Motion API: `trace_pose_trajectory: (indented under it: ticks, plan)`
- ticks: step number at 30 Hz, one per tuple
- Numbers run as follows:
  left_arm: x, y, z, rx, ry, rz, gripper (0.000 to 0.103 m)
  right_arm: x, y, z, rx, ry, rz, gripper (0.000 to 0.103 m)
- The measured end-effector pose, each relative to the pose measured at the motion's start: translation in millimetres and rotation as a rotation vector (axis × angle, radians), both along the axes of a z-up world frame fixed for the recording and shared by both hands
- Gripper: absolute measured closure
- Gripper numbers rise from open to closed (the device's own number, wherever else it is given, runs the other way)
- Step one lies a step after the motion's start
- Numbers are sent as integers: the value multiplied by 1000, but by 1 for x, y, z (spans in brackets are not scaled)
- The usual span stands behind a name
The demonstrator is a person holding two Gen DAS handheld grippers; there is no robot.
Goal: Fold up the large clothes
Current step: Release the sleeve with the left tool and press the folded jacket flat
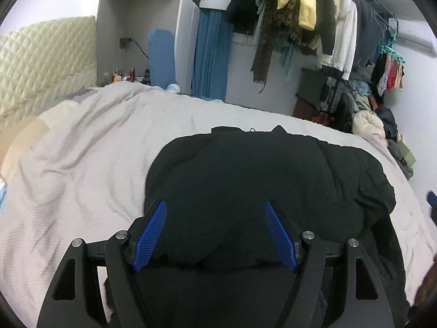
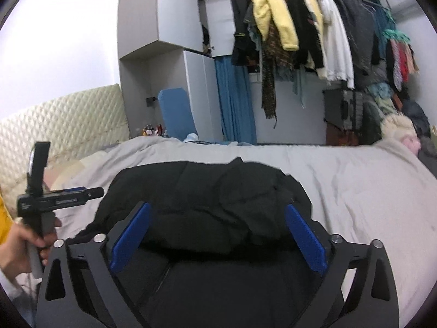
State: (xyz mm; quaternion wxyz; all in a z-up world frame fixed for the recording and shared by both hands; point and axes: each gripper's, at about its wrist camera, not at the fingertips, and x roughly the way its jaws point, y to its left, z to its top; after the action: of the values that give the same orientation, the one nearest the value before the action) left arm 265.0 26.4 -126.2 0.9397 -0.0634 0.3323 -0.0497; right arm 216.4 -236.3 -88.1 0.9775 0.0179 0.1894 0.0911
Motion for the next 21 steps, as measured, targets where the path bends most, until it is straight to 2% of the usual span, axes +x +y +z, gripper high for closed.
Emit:
trace_pose_trajectory:
  ticks: [3,10,14,16,19,21]
  plan:
    - [14,-8,-4,1,-10,-22,29,42,2,-15,-12,34,-24,17]
    - [52,-25,-38,59,20,-56,29,114,3,-53,-13,123,-55,17]
    - [64,-31,-47,126,12,-53,28,134,17,-68,-81,122,-51,16]
    - [70,-32,-51,150,11,-56,28,139,20,-76,-85,123,-50,16]
    - [81,-32,-60,142,28,-61,28,147,21,-88,-74,125,-52,15]
    - [85,-37,-64,175,32,-67,27,152,22,-95,-75,141,-49,14]
